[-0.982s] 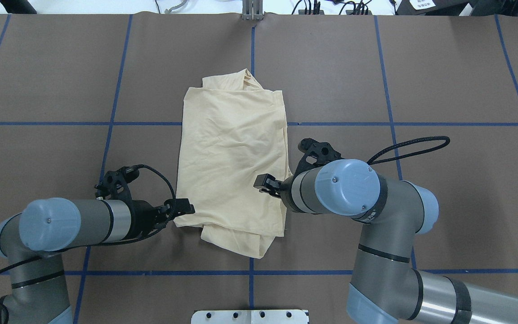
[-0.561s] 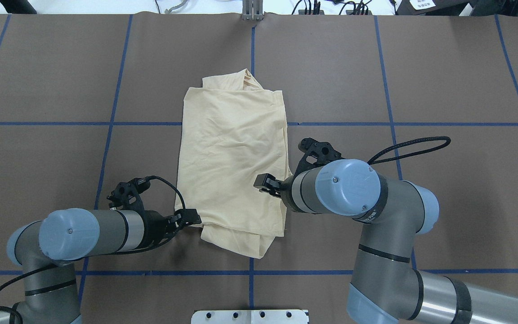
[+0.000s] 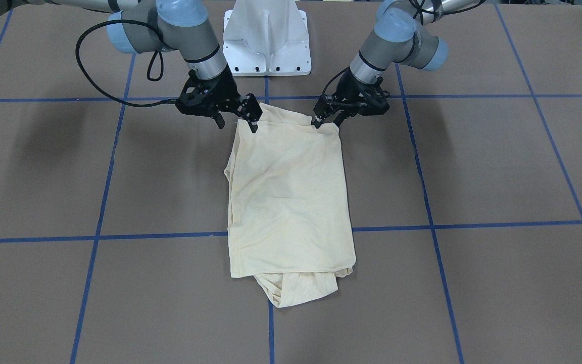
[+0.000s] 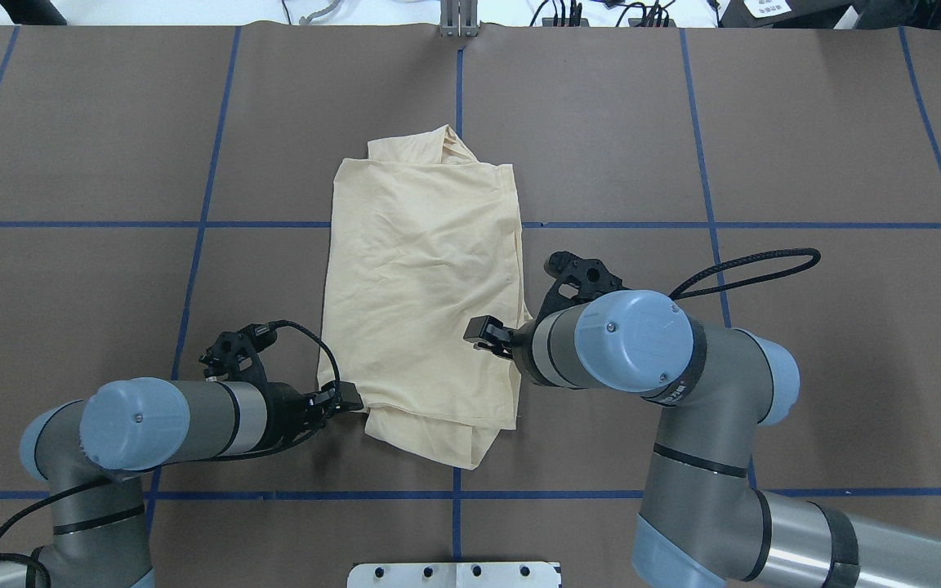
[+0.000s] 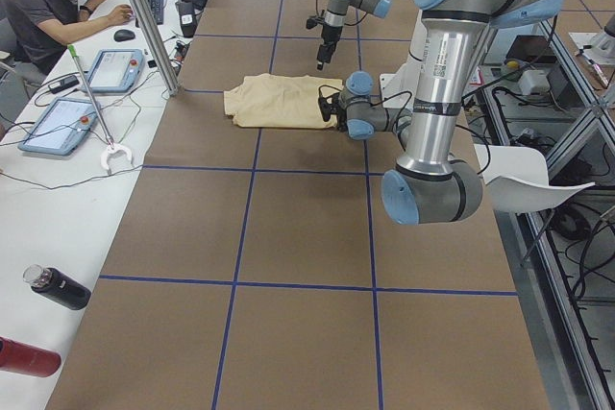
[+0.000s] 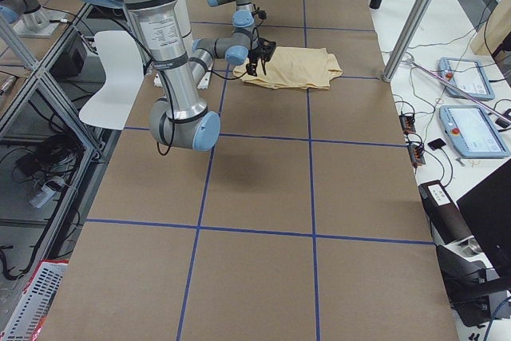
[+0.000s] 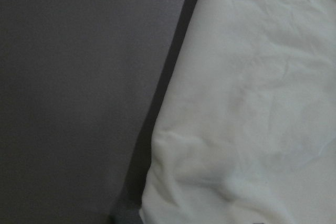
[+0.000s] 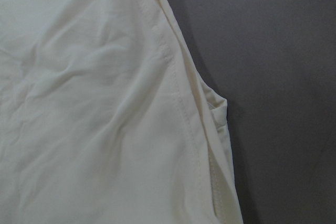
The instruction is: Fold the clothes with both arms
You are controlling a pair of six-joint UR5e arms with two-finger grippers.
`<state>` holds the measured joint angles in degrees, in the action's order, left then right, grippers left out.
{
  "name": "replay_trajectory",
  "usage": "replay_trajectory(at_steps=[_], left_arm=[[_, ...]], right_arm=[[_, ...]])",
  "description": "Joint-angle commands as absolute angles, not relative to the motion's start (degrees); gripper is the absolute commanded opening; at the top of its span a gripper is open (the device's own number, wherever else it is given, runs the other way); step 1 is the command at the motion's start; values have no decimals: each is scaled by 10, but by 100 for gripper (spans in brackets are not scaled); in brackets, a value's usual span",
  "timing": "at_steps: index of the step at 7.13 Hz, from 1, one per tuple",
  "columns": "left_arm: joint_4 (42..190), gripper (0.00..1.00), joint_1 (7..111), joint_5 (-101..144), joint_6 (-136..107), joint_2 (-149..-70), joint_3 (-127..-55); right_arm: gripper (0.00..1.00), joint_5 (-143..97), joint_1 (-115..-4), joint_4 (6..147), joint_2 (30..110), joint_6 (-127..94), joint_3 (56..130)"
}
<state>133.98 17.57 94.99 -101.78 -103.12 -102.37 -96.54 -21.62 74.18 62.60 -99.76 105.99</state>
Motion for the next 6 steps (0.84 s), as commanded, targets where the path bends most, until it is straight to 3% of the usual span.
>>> replay_trajectory(at_steps=[1, 2, 6], left_arm=[[1328, 22, 177, 950, -1018, -1031, -1031], [1328, 0, 178, 950, -1018, -1032, -1031], [1328, 0, 184, 953, -1018, -1030, -1044]], right_arm=[[100, -966, -216, 742, 628, -997, 1060], [100, -966, -216, 742, 629, -998, 1061], [100, -965, -215, 741, 634, -998, 1069]])
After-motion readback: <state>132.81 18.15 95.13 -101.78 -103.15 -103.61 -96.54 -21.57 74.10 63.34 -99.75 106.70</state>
